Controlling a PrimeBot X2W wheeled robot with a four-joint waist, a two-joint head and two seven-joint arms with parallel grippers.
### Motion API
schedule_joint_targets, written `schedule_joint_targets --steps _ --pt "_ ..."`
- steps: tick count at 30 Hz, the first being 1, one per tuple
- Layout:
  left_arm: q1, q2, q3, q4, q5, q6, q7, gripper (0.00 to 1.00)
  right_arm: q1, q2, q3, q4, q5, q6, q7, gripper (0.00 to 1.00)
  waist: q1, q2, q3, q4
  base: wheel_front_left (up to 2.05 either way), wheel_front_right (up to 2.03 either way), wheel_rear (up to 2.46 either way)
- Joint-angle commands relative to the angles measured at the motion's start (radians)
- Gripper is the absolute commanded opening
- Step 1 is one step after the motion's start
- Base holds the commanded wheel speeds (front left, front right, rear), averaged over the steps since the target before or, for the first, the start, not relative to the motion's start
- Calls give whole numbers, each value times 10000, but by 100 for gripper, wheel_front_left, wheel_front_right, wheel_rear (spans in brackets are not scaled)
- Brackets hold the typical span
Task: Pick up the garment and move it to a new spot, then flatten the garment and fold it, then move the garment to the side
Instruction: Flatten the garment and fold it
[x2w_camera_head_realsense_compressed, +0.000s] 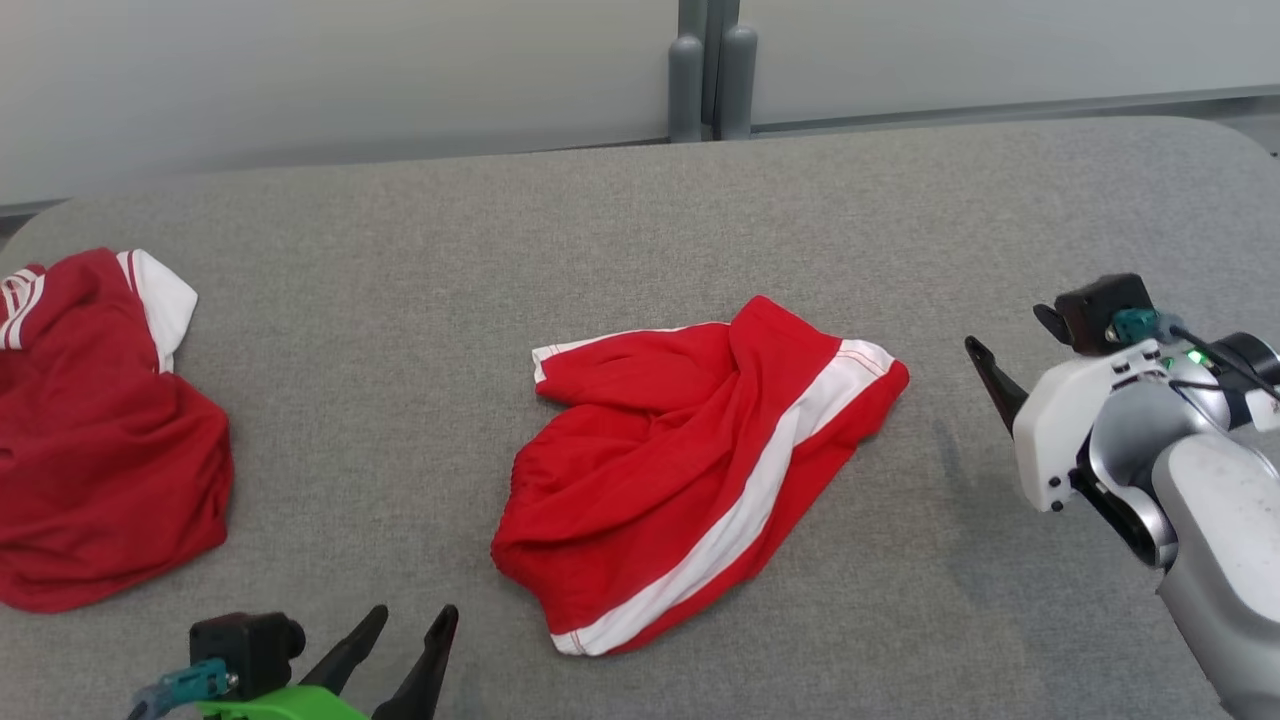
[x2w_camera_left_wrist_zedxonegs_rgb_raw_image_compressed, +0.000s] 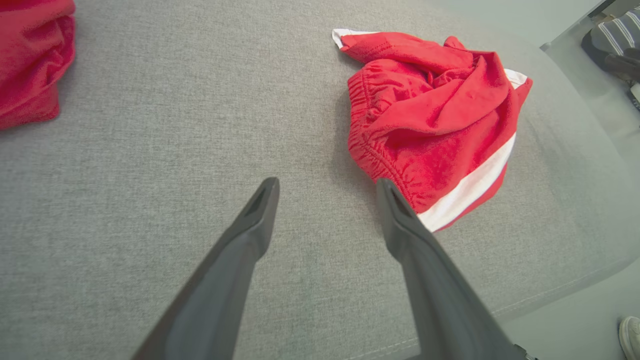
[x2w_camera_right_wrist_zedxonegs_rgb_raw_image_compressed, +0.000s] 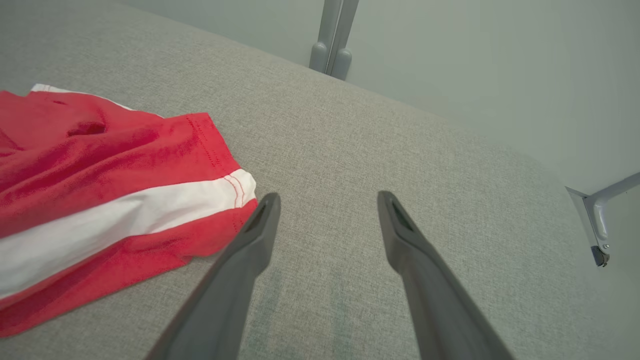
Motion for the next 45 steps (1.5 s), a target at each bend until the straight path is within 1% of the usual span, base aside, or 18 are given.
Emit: schedule_joint_targets --steps 1,5,8,13,19,23,25,27,30,33,36,37,42,45 --pt "-287 -60 -72 -389 -197 187 486 100 -469 -202 416 113 393 -1 672 100 0 77 717 350 0 0 0" --pt "-574 -153 -513 -927 -512 394 1612 100 -1417 -726 1536 243 1263 -1 1900 100 0 77 1163 626 0 0 0" --pt "-778 -184 -831 -1170 -525 501 2209 100 -1889 -1068 2163 305 1907 -1 2390 100 0 77 1396 844 0 0 0" --pt "-1160 -320 -1199 -1195 -372 669 2626 100 -2420 -1376 2889 458 2455 -1 2422 100 0 77 1697 1086 0 0 0" --pt "-1213 -471 -1621 -1061 -476 681 2992 100 -2821 -1383 3489 841 2900 -1 2228 100 0 77 1861 1151 0 0 0" --pt "-1248 -607 -1831 -975 -457 652 2956 100 -2913 -1438 3747 1032 3081 -1 2172 99 0 77 1889 1135 0 0 0" --pt "-1264 -735 -1964 -944 -573 620 2959 100 -3000 -1482 3855 1096 3201 -1 2134 77 0 77 1912 1112 0 0 0" --pt "-1259 -861 -2109 -837 -691 582 3035 100 -3018 -1500 3940 1177 3326 -1 2069 50 0 77 1920 1077 0 0 0" --pt "-1306 -1024 -2215 -503 -872 686 3061 100 -3031 -1523 4075 1271 3428 -1 1984 40 0 77 1941 1013 0 0 0" --pt "-1510 -1106 -2360 -133 -685 674 2862 100 -3116 -1531 4209 1329 3492 -1 1917 33 0 77 1966 937 0 0 0" --pt "-1724 -1165 -2393 143 -556 650 2648 100 -3209 -1501 4318 1339 3562 -1 1823 36 0 77 1999 850 0 0 0" --pt "-1789 -1152 -2388 237 -498 634 2571 100 -3225 -1496 4356 1351 3575 -1 1792 35 0 77 2010 827 0 0 0" --pt "-1872 -1174 -2458 472 -630 507 2465 100 -3315 -1490 4468 1390 3658 -1 1683 37 0 77 2074 737 0 0 0" --pt "-1979 -1177 -2450 647 -580 483 2365 100 -3370 -1529 4494 1415 3676 -1 1626 34 0 77 2136 722 0 0 0"
